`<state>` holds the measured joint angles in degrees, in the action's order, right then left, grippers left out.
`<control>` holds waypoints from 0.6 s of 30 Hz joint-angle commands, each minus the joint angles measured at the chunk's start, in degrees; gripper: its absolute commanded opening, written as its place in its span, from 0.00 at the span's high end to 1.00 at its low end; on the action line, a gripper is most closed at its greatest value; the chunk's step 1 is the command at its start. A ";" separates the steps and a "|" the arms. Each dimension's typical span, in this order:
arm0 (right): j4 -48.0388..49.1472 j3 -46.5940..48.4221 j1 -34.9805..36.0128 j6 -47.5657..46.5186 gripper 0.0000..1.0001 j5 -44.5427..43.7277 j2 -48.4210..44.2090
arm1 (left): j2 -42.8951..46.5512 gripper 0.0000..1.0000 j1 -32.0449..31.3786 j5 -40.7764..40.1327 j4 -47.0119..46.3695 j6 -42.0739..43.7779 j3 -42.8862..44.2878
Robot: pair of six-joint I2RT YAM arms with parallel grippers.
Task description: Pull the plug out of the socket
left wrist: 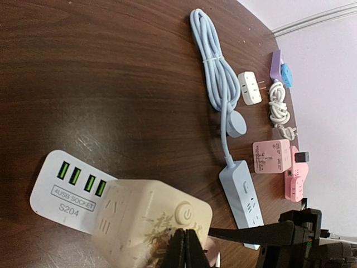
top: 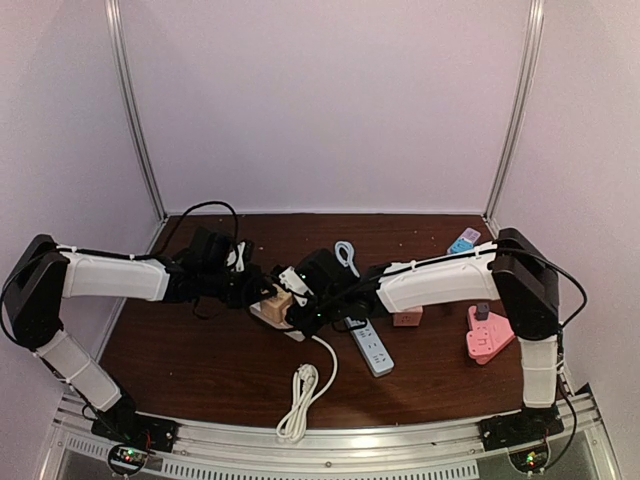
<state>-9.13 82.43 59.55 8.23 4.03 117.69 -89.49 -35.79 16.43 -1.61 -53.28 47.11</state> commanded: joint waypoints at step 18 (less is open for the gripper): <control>-3.32 2.99 -0.27 -0.23 0.92 -6.79 -5.76 | -3.40 1.00 -0.47 -5.94 13.26 0.35 -6.95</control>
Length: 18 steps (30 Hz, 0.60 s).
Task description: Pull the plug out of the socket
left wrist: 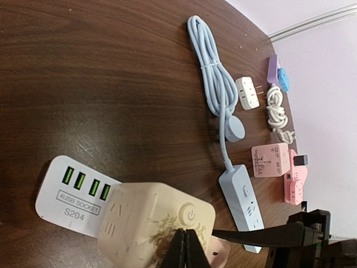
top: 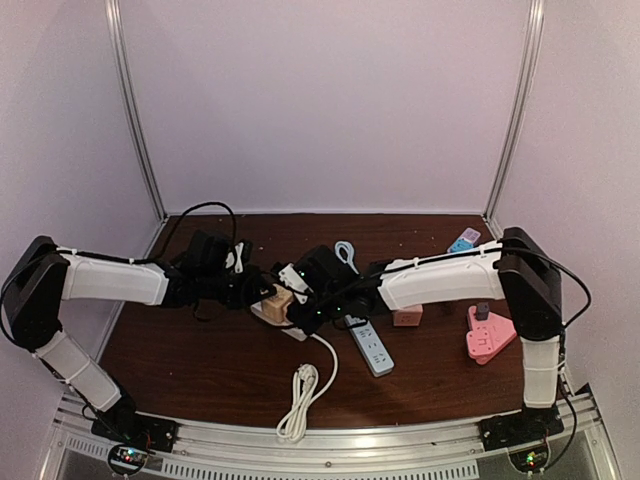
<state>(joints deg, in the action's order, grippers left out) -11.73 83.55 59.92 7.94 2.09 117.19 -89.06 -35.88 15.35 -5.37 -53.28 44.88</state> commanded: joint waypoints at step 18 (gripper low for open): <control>-0.53 -3.49 -8.37 6.99 0.94 1.07 -10.62 | -3.13 1.00 -1.28 -3.78 17.15 1.96 1.97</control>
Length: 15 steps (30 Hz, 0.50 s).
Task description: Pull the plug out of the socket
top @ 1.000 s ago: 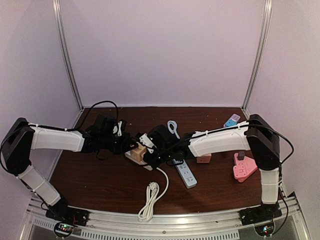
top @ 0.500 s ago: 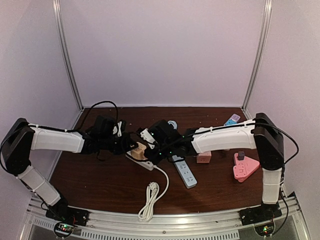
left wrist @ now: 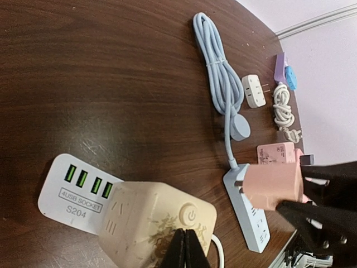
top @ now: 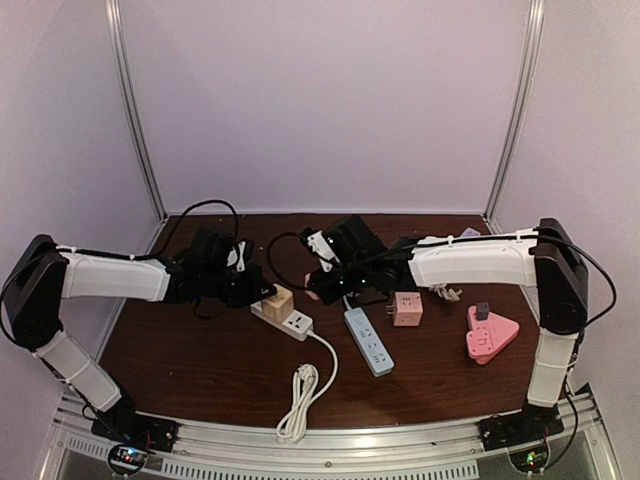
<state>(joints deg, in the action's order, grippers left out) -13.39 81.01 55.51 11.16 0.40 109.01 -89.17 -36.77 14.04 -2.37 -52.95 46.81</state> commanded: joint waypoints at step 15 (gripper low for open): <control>6.41 14.80 -14.09 15.59 0.94 20.20 15.35 | 2.96 1.00 -0.76 -1.37 18.82 7.09 11.58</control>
<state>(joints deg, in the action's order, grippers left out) -9.80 90.91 42.30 22.44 14.66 120.77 -90.13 -37.23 13.65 12.88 -48.75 56.05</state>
